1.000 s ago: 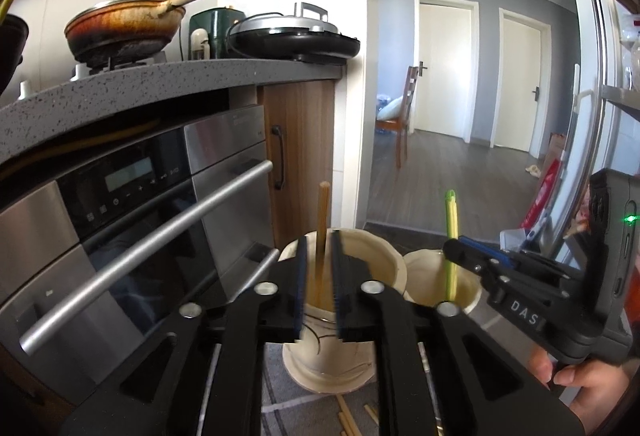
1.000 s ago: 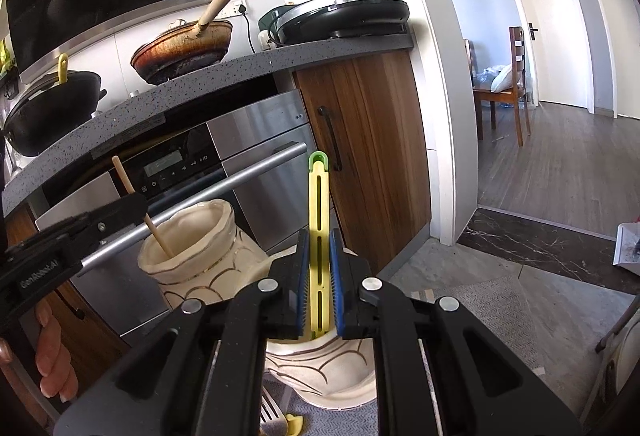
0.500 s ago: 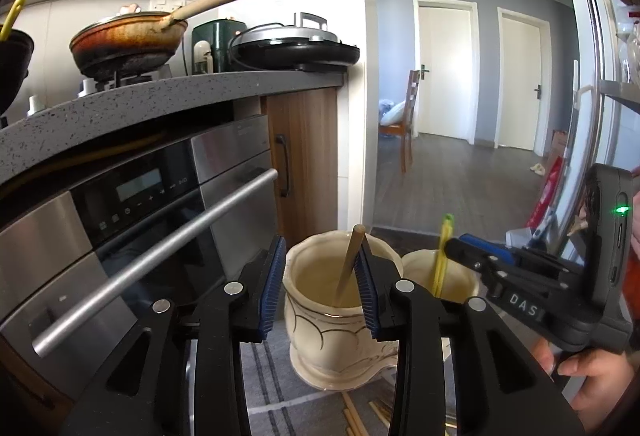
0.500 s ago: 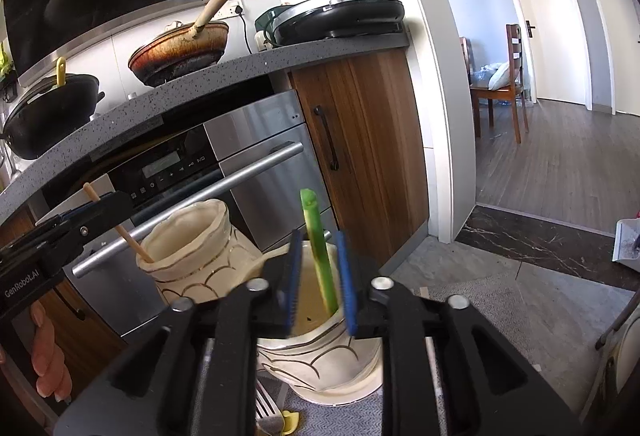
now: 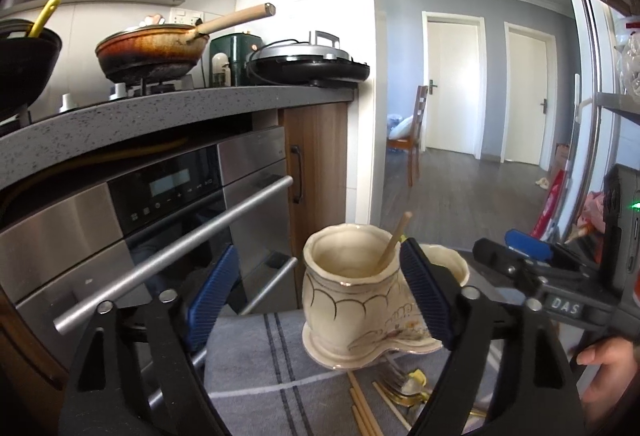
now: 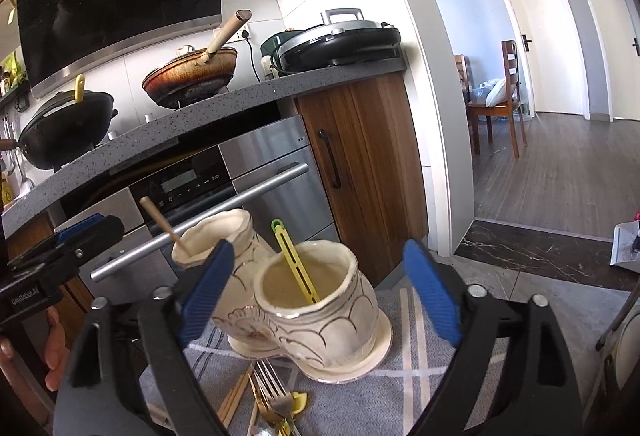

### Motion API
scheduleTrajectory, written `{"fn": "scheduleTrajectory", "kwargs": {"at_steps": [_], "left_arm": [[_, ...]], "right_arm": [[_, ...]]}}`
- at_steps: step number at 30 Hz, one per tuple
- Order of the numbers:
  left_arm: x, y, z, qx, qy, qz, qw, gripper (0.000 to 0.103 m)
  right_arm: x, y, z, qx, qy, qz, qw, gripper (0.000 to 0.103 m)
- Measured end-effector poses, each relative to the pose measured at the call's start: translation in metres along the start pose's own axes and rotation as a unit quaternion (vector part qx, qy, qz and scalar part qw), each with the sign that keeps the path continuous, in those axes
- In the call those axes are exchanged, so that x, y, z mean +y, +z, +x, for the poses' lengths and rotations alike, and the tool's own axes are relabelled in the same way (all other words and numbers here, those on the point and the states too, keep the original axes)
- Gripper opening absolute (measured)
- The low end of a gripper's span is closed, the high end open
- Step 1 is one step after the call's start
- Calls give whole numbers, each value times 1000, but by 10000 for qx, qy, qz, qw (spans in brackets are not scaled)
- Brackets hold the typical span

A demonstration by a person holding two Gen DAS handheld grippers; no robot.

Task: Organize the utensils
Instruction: 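Open the left gripper releasing the chopstick while the right gripper releases the yellow utensil, then withdraw both grippers from the holder back over the cloth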

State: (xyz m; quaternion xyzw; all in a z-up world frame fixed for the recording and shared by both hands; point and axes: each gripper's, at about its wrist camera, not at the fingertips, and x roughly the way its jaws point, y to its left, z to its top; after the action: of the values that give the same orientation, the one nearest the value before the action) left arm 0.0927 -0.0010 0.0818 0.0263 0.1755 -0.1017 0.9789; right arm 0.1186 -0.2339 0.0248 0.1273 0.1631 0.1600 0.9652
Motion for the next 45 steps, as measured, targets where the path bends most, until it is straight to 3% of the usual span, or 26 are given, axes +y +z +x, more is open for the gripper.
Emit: {"fn": "scheduleTrajectory", "kwargs": {"at_steps": [2, 11, 28, 40, 45], "left_arm": [[0, -5, -6, -10, 12, -14, 10000, 88], [-2, -36, -29, 180, -69, -97, 9998, 94], [-6, -96, -25, 1106, -57, -227, 9936, 96], [-10, -121, -7, 2078, -6, -119, 9781, 96], [-10, -129, -1, 2344, 16, -109, 9721, 94]], "right_arm": [[0, -5, -7, -34, -45, -27, 10000, 98], [-2, -28, -36, 44, -162, -71, 9998, 98], [-12, -56, -53, 401, -220, -212, 9987, 98], [-21, -74, -39, 1070, -305, -311, 9933, 98], [-23, -76, -34, 1156, -289, -203, 9927, 98]]}}
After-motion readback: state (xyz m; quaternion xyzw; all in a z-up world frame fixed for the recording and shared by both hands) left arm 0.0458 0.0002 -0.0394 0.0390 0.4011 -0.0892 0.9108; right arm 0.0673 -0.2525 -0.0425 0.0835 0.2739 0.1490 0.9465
